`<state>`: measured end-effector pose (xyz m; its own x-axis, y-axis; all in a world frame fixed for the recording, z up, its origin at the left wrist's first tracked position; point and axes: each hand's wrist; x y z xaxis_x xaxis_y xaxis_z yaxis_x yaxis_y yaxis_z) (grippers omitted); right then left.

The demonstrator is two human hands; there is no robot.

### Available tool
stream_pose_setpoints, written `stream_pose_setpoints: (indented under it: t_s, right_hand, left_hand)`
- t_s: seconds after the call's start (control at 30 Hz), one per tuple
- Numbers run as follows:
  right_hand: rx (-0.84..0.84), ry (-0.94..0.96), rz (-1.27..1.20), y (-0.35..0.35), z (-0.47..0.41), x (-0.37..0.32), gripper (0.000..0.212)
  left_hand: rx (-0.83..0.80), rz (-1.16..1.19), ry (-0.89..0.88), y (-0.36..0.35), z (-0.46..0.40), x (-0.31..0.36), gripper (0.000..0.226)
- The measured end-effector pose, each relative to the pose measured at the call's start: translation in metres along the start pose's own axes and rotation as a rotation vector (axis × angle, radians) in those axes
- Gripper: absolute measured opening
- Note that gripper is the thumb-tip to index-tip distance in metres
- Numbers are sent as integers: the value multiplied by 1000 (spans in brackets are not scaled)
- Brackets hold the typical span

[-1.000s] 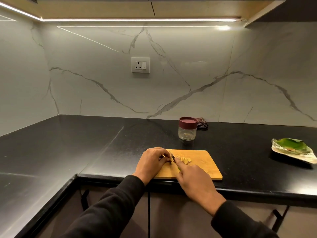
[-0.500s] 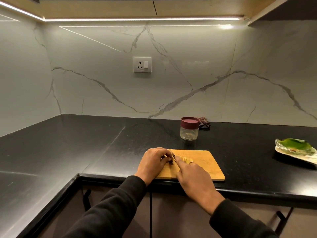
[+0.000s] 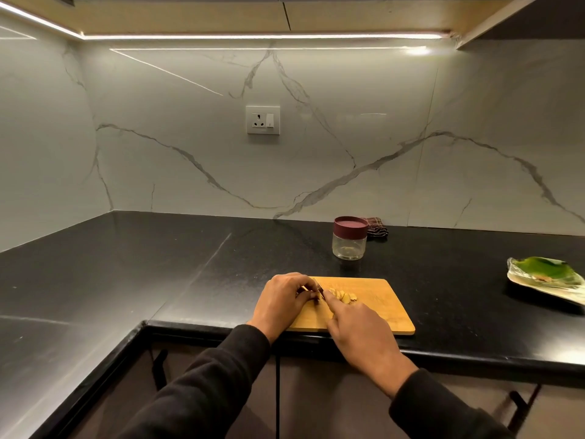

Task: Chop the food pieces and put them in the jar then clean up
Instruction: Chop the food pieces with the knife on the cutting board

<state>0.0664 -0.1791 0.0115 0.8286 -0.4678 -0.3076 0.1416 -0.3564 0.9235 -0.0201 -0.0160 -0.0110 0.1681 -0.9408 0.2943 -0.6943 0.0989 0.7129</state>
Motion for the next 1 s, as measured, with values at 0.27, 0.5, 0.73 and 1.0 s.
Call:
stream_pose_setpoints:
  t_s: [0.27, 0.5, 0.73, 1.0]
  right_hand:
    - [-23, 2, 35, 0, -5, -3, 56]
    - [-35, -7, 63, -4, -11, 0, 57]
    - [-34, -3, -2, -8, -9, 2, 56]
    - [-46, 8, -42, -9, -6, 2, 57]
  left_hand:
    - [-7, 0, 10, 2, 0, 2, 10]
    - [3, 3, 15, 1, -1, 1, 10]
    - [14, -3, 4, -1, -1, 1, 9]
    - [24, -3, 15, -2, -1, -1, 7]
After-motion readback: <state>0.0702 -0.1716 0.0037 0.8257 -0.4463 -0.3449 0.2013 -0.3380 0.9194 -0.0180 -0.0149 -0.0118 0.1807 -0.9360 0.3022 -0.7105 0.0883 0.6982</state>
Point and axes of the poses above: each hand's wrist, its own z-axis away from the middle knuckle, its own y-axis out of the back of the hand, x = y × z, and after that the axes turned 7 degrees about -y, right-handed
